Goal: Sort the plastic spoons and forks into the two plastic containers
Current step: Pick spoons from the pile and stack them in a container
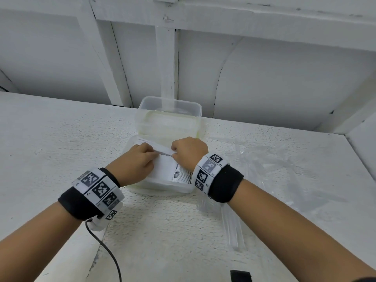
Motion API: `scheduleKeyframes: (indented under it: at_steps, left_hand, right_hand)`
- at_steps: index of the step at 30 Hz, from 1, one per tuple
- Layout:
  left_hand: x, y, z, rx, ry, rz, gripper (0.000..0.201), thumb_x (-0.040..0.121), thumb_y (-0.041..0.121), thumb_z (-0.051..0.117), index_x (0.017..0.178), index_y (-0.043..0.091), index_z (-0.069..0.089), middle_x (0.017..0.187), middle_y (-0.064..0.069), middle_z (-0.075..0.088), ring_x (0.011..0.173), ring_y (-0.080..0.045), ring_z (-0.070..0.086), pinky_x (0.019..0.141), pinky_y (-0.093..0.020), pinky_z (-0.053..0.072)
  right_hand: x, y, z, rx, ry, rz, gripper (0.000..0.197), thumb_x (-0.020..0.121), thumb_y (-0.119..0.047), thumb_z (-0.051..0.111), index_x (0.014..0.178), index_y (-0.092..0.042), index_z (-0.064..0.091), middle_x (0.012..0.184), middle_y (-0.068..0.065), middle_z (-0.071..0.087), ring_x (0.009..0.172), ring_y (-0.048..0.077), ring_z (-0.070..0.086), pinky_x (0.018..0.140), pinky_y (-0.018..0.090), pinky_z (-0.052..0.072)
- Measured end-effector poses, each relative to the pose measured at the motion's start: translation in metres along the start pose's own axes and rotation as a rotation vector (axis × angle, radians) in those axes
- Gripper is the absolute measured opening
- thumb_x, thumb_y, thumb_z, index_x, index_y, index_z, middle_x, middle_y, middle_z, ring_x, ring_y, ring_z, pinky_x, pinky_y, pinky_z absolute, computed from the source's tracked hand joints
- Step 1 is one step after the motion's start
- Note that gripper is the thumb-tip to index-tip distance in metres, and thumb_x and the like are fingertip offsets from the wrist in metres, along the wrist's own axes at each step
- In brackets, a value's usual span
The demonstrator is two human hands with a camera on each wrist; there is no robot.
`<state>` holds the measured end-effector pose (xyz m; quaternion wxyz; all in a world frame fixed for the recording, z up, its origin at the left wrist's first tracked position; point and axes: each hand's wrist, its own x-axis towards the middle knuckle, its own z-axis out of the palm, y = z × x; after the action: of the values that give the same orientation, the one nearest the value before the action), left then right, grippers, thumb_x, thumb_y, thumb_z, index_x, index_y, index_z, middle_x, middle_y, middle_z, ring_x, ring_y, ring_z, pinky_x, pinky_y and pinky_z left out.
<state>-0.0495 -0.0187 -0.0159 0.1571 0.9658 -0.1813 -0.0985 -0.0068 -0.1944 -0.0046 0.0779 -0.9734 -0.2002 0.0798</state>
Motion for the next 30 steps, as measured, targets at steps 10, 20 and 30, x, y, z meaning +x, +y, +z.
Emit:
scheduleKeyframes:
  at_steps: [10, 20, 30]
  left_hand:
    - [-0.001, -0.025, -0.015, -0.077, 0.365, -0.230, 0.034, 0.091, 0.004, 0.050, 0.125, 0.002, 0.056, 0.122, -0.024, 0.051, 0.112, -0.042, 0.048, 0.097, -0.044, 0.037]
    - [0.001, -0.026, -0.011, -0.136, 0.210, -0.472, 0.045, 0.096, 0.007, 0.039, 0.141, 0.007, 0.038, 0.133, -0.020, 0.048, 0.122, -0.034, 0.045, 0.101, -0.040, 0.035]
    - [-0.001, -0.031, -0.011, -0.174, 0.195, -0.455, 0.045, 0.095, 0.007, 0.039, 0.140, 0.009, 0.039, 0.129, -0.020, 0.050, 0.102, -0.039, 0.058, 0.091, -0.043, 0.045]
  right_hand:
    - [0.000, -0.002, 0.010, -0.110, 0.007, 0.004, 0.025, 0.086, 0.003, 0.043, 0.067, -0.011, 0.050, 0.063, 0.000, 0.044, 0.066, 0.024, 0.047, 0.048, 0.022, 0.025]
    - [-0.001, 0.007, 0.014, -0.106, 0.066, -0.140, 0.027, 0.096, -0.010, 0.036, 0.106, -0.012, 0.062, 0.102, 0.006, 0.062, 0.095, 0.027, 0.055, 0.067, 0.031, 0.033]
    - [-0.004, 0.004, 0.010, -0.131, -0.002, -0.140, 0.033, 0.101, -0.022, 0.030, 0.108, -0.010, 0.059, 0.105, 0.005, 0.062, 0.098, 0.025, 0.057, 0.073, 0.031, 0.034]
